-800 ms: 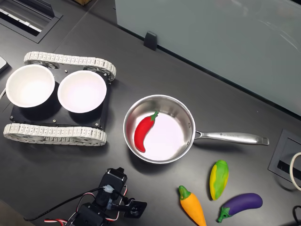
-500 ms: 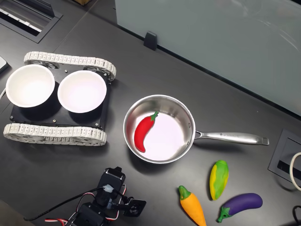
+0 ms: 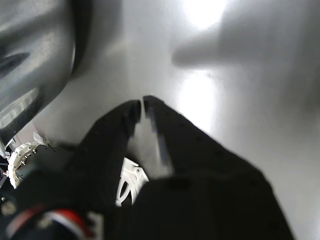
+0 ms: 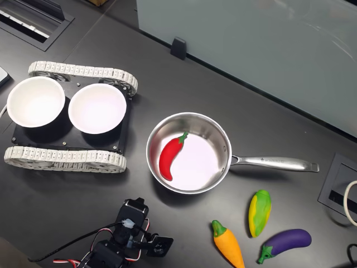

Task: Pick up the carrot and place them in the pan

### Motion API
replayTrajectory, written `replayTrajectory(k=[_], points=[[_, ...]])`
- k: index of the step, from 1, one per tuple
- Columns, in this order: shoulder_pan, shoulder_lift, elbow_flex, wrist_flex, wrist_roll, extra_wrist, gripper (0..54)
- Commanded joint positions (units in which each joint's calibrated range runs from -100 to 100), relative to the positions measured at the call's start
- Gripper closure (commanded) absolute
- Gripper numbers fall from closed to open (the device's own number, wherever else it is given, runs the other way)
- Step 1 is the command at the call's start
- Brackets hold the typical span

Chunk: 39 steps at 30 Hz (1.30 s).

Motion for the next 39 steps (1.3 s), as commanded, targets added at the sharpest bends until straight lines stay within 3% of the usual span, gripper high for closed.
replayTrajectory(k=[1, 22, 27, 39], points=[[0.93, -0.5, -1.11, -2.85, 0.44, -0.64, 53.4], [0.59, -0.5, -1.2, -2.85, 0.34, -0.56, 53.4], [0.93, -0.16, -3.56, -0.89, 0.63, -0.31, 53.4], [5.52, 8.7, -12.01, 1.33, 0.88, -0.9, 53.4]])
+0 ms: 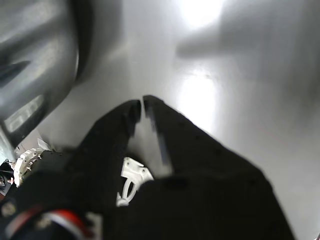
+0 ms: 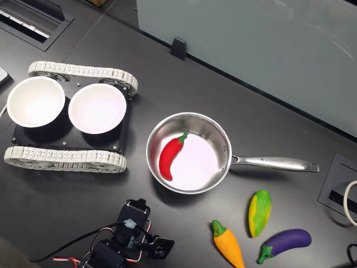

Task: Pick up the carrot and place them in the pan

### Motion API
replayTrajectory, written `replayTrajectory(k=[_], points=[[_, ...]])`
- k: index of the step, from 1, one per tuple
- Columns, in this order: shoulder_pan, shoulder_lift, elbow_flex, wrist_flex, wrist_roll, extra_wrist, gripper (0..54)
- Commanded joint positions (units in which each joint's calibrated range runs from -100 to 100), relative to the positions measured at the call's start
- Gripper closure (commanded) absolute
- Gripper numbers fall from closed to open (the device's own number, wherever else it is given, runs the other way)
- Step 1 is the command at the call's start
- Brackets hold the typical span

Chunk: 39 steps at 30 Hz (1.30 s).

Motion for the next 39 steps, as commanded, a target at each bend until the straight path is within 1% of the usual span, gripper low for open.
replayTrajectory(k=[1, 2, 4, 6, 8, 12, 15, 17, 23, 27, 30, 34, 39], points=[[4.26, 4.49, -8.13, 0.99, 0.78, -1.74, 53.4], [6.09, 5.84, -9.31, 1.33, 1.51, -2.75, 53.4], [7.7, 8.29, -11.03, 1.33, 1.56, -3.0, 53.4], [9.88, 11.49, -13.21, 1.93, 2.49, -4.59, 53.4], [10.91, 14.11, -15.67, 2.18, 2.39, -4.68, 53.4], [14.12, 16.98, -20.76, 3.63, 2.39, -4.76, 53.4], [16.07, 17.65, -25.12, 5.6, 2.44, -4.76, 53.4], [18.36, 20.1, -28.39, 7.13, 2.78, -5.35, 53.4], [23.3, 28.03, -35.66, 7.47, 3.17, -5.94, 53.4], [26.28, 29.88, -39.38, 8.24, 3.22, -6.02, 53.4], [29.83, 30.14, -41.84, 9.52, 3.66, -7.2, 53.4], [33.27, 30.98, -44.84, 9.69, 3.52, -7.2, 53.4], [35.91, 34.1, -47.93, 9.69, 3.17, -7.96, 53.4]])
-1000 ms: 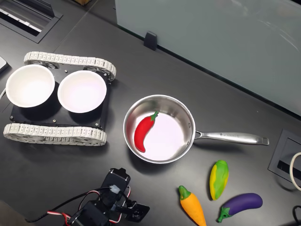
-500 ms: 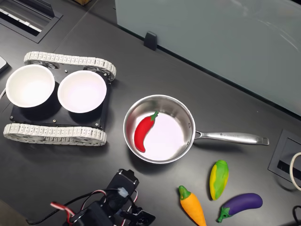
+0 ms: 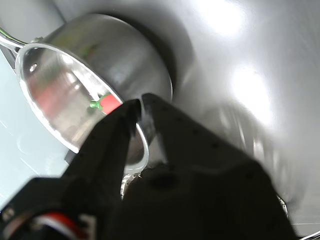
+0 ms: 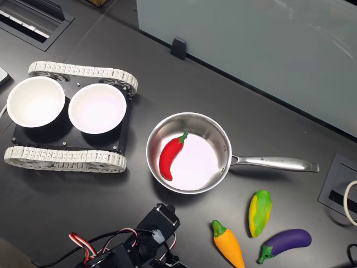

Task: Pick up the carrot and place them in the pan

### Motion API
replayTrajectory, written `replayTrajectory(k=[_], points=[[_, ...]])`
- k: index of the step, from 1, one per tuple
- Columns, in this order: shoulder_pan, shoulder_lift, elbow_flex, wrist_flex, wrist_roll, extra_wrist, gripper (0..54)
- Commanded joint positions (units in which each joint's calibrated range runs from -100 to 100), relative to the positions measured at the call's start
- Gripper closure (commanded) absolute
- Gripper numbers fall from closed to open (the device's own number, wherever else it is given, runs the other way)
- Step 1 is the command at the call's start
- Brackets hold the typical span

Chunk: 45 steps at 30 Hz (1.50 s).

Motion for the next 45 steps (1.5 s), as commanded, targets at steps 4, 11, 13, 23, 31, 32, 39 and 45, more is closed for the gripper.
replayTrajectory(k=[4, 11, 13, 23, 31, 32, 39, 45], points=[[7.62, 4.98, -9.48, 0.76, 0.1, -2.66, 53.4], [16.57, 9.37, -13.57, 0.76, 1.12, -6.86, 53.4], [18.29, 10.63, -14.75, 0.76, 1.22, -7.28, 53.4], [24.02, 16.12, -18.84, 0.68, 1.27, -7.62, 53.4], [28.49, 21.09, -23.11, 0.68, 1.66, -7.62, 53.4], [28.95, 21.43, -23.29, 0.59, 1.66, -7.62, 53.4], [31.82, 26.32, -26.11, 0.51, 2.34, -7.62, 53.4], [34.46, 31.3, -29.83, 0.51, 4.15, -7.45, 53.3]])
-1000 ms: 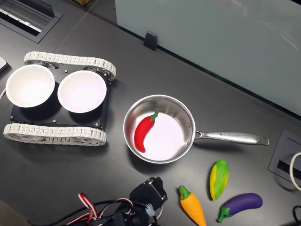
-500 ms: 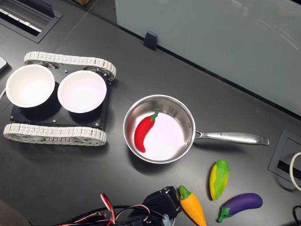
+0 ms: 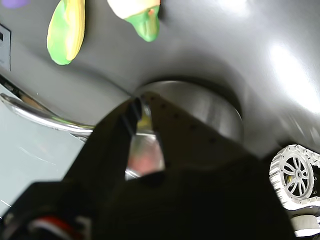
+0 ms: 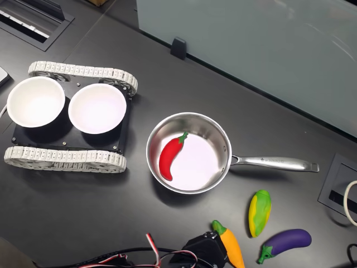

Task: Pick up the carrot and place them in the pan

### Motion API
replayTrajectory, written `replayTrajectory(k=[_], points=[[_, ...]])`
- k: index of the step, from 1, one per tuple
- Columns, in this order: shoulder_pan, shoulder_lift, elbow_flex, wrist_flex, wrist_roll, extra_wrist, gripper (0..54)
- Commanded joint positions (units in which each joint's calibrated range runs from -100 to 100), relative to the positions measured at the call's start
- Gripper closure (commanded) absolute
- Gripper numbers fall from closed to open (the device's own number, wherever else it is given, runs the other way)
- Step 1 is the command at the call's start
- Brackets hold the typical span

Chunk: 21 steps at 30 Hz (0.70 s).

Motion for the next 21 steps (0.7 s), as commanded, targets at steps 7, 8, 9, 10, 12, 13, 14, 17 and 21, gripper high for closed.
replayTrajectory(k=[7, 8, 9, 10, 12, 13, 14, 17, 21], points=[[3.83, 6.14, -12.12, 0.51, 2.83, 0.1, 52.8], [3.48, 6.56, -12.57, 0.51, 3.08, 0.52, 52.8], [2.91, 6.9, -13.12, 0.51, 3.37, 1.36, 52.7], [2.45, 7.15, -13.75, 0.51, 3.52, 2.03, 52.6], [2.33, 8.08, -14.93, 0.51, 4.0, 2.7, 52.2], [2.11, 8.42, -15.39, 0.51, 4.35, 3.12, 52.0], [1.76, 8.67, -15.48, 0.51, 4.49, 3.63, 51.9], [0.84, 9.77, -16.21, 0.51, 5.03, 4.89, 50.9], [1.99, 11.37, -18.21, 0.51, 5.08, 4.89, 46.1]])
